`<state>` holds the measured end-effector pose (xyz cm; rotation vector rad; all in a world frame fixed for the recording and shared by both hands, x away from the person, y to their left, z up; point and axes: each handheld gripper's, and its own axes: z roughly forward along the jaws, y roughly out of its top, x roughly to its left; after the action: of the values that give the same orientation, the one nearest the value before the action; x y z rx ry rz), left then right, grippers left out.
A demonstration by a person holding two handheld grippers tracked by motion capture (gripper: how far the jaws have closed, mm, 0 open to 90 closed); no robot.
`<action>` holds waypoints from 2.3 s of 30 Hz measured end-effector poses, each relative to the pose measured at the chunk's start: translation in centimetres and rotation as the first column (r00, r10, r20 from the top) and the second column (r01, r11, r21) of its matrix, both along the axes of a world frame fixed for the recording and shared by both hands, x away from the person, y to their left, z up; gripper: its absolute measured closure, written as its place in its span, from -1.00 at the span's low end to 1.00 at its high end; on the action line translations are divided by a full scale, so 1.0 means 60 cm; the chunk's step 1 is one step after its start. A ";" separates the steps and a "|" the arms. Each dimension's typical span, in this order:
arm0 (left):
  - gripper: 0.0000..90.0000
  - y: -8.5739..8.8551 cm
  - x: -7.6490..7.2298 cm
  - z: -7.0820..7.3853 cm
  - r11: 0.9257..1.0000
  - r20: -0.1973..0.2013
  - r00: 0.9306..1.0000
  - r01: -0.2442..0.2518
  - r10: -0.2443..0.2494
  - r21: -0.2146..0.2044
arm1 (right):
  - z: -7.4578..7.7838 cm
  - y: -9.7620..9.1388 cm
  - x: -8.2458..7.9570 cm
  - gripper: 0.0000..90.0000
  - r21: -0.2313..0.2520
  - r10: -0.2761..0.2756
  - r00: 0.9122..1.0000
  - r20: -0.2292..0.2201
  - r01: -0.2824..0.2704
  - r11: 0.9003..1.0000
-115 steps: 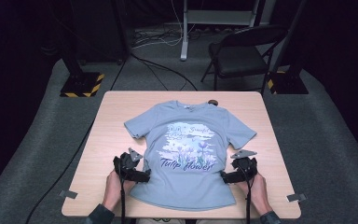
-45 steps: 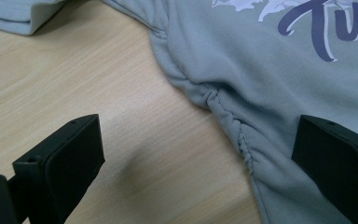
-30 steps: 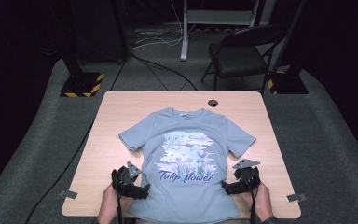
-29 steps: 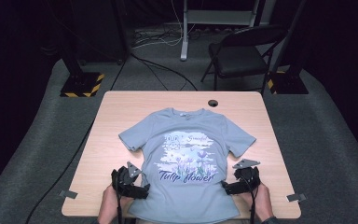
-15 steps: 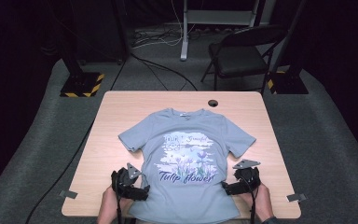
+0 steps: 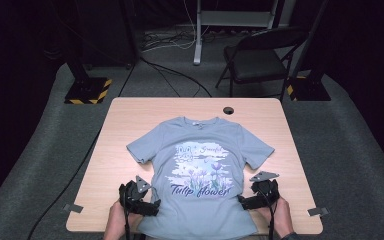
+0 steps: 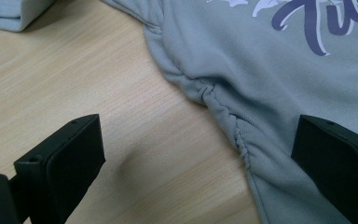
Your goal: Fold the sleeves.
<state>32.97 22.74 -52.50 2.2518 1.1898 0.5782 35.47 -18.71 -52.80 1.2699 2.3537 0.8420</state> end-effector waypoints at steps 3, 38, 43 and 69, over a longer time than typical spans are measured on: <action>-0.96 0.000 -0.001 0.000 1.000 0.001 1.000 -0.001 0.001 -0.004 | 0.000 0.000 -0.001 -0.95 0.000 0.001 1.000 0.001 -0.001 1.000; -0.96 0.021 -0.006 0.001 0.999 -0.005 1.000 -0.016 0.016 -0.046 | -0.002 -0.005 -0.009 -0.99 0.012 -0.001 1.000 0.018 0.001 1.000; -0.96 0.032 -0.003 0.003 0.998 -0.013 1.000 -0.025 0.025 -0.066 | 0.000 -0.011 -0.009 -1.00 0.026 -0.005 1.000 0.028 0.005 1.000; -0.97 0.084 0.056 0.015 0.989 -0.024 0.995 -0.101 0.099 -0.106 | -0.018 -0.069 -0.014 -1.00 0.066 -0.052 0.993 0.110 0.045 0.997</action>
<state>36.35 27.80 -51.61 2.1217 1.3174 0.5194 34.65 -22.86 -53.86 1.2653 2.2171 0.9529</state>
